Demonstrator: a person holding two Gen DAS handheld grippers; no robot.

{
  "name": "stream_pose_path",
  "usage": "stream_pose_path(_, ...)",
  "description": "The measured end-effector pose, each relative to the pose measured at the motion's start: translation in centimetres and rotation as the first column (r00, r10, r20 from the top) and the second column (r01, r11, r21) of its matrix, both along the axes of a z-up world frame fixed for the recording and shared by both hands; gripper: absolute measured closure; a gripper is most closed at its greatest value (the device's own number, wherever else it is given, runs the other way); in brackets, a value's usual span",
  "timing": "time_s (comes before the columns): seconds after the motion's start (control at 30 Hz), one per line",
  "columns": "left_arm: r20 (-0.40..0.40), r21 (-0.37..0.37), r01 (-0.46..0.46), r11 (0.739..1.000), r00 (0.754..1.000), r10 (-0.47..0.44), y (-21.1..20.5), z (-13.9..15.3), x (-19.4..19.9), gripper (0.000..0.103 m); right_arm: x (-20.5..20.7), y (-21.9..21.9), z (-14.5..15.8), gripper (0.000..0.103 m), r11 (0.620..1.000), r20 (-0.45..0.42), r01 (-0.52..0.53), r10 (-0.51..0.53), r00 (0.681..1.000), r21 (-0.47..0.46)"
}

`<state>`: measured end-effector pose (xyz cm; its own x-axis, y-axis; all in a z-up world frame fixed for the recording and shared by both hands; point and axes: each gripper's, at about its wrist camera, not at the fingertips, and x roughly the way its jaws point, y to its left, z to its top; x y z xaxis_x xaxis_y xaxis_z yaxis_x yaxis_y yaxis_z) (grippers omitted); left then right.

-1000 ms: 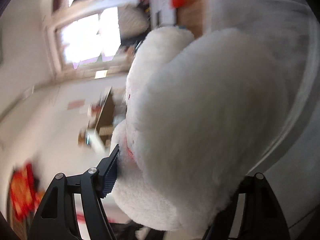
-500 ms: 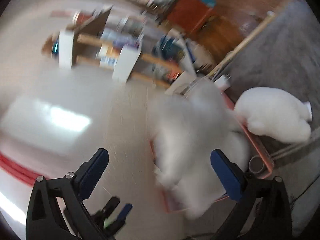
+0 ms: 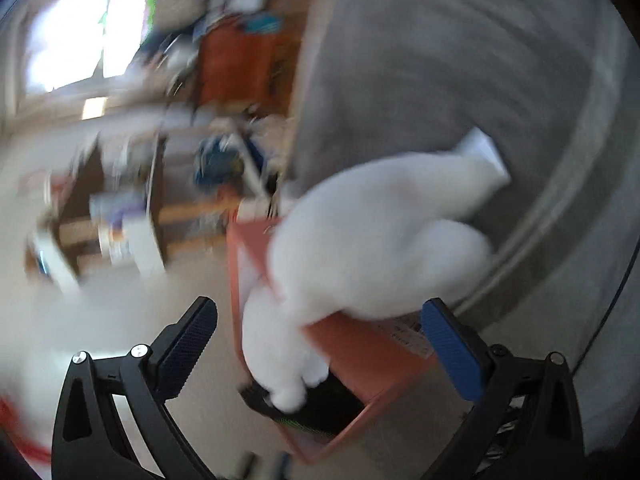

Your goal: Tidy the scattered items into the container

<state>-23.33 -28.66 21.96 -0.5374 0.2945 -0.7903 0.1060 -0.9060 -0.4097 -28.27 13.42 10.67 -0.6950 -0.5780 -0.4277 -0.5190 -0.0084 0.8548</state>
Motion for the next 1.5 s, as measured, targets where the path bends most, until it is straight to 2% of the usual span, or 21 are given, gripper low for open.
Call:
stream_pose_path(0.1,-0.01,-0.095,-0.01,0.995,1.0,0.01,1.0,-0.2,0.8,0.017,0.3,-0.3,-4.0,0.001,0.977,0.044,0.096,-0.09,0.995,-0.191)
stream_pose_path(0.23,-0.175,-0.229,-0.055,0.972,0.985,0.014,1.9,1.8,2.1,0.017,-1.8,-0.7,-6.8,0.001,0.955,0.042,0.149,-0.143,0.989,-0.255)
stream_pose_path(0.37,-0.257,-0.308,-0.101,0.946,0.966,0.02,2.2,2.6,2.7,0.017,-3.0,-0.3,-8.7,0.002,0.947,0.046,0.172,-0.165,0.985,-0.272)
stream_pose_path(0.4,-0.268,-0.321,-0.111,0.941,0.963,0.022,2.3,2.7,2.7,0.017,-3.4,0.0,-8.5,0.027,0.951,0.0,0.157,-0.163,0.987,-0.268)
stream_pose_path(0.5,-0.28,-0.346,-0.136,0.928,0.959,0.036,1.9,2.9,2.7,0.017,-3.6,1.3,-5.9,0.041,0.98,-0.117,0.109,-0.13,0.985,-0.169)
stream_pose_path(0.57,-0.277,-0.335,-0.149,0.93,0.959,0.054,1.4,3.0,2.6,0.017,-3.8,1.9,-3.9,0.042,0.981,-0.186,0.097,-0.127,0.974,-0.166)
stream_pose_path(0.63,-0.278,-0.33,-0.167,0.929,0.958,0.074,0.9,3.0,2.5,0.017,-4.2,2.2,-1.2,0.042,0.975,-0.289,0.066,-0.128,0.949,-0.214)
stream_pose_path(0.7,-0.275,-0.326,-0.18,0.928,0.957,0.089,0.4,3.1,2.4,0.017,-4.9,1.8,3.6,0.042,0.978,-0.424,0.0,-0.09,0.901,-0.207)
stream_pose_path(0.83,-0.26,-0.319,-0.212,0.924,0.957,0.13,-0.7,2.8,2.1,0.014,-7.0,-2.7,13.4,0.038,0.982,-0.582,-0.161,0.072,0.81,-0.103)
stream_pose_path(0.87,-0.259,-0.315,-0.219,0.924,0.956,0.138,-0.9,2.8,2.0,0.014,-7.6,-4.9,15.8,0.033,0.978,-0.599,-0.202,0.135,0.789,-0.045)
stream_pose_path(0.93,-0.264,-0.313,-0.244,0.918,0.951,0.162,-1.5,2.6,2.0,0.014,-8.6,-8.7,18.5,0.015,0.97,-0.589,-0.234,0.23,0.775,0.071)
stream_pose_path(0.97,-0.27,-0.311,-0.253,0.916,0.948,0.17,-1.7,2.6,2.1,0.014,-8.8,-10.7,19.2,0.001,0.959,-0.562,-0.242,0.283,0.777,0.149)
stream_pose_path(1.0,-0.275,-0.308,-0.261,0.915,0.945,0.177,-2.0,2.6,2.1,0.013,-9.0,-12.9,19.3,0.001,0.934,-0.496,-0.254,0.35,0.795,0.253)
stream_pose_path(1.03,-0.267,-0.311,-0.267,0.912,0.946,0.185,-2.4,2.4,2.0,0.006,-9.3,-14.6,18.8,0.001,0.9,-0.408,-0.283,0.407,0.817,0.332)
stream_pose_path(1.07,-0.249,-0.321,-0.261,0.91,0.951,0.184,-2.6,2.2,1.8,0.0,-9.3,-15.9,17.8,0.001,0.867,-0.308,-0.326,0.45,0.838,0.377)
stream_pose_path(1.1,-0.243,-0.327,-0.263,0.908,0.952,0.188,-2.8,2.1,1.6,0.0,-9.0,-16.4,17.0,0.001,0.858,-0.26,-0.346,0.458,0.85,0.38)
stream_pose_path(1.2,-0.252,-0.336,-0.302,0.892,0.941,0.224,-3.8,2.8,1.5,0.0,-5.9,-14.8,14.8,0.001,0.878,-0.233,-0.329,0.421,0.877,0.347)
stream_pose_path(1.27,-0.306,-0.353,-0.338,0.873,0.923,0.234,-3.8,4.6,2.1,0.0,-3.1,-12.6,14.7,0.001,0.857,-0.212,-0.301,0.414,0.885,0.419)
stream_pose_path(1.33,-0.368,-0.35,-0.332,0.876,0.909,0.198,-3.2,7.1,3.3,0.0,1.3,-9.9,14.8,0.001,0.815,-0.194,-0.258,0.406,0.893,0.518)
stream_pose_path(1.43,-0.462,-0.343,-0.339,0.876,0.873,0.157,-1.4,12.2,5.8,0.0,7.1,-6.2,16.6,0.001,0.726,-0.161,-0.19,0.384,0.909,0.661)
stream_pose_path(1.5,-0.516,-0.34,-0.341,0.876,0.847,0.129,1.0,16.3,8.3,0.0,11.2,-4.4,19.4,0.001,0.613,-0.164,-0.119,0.386,0.908,0.781)
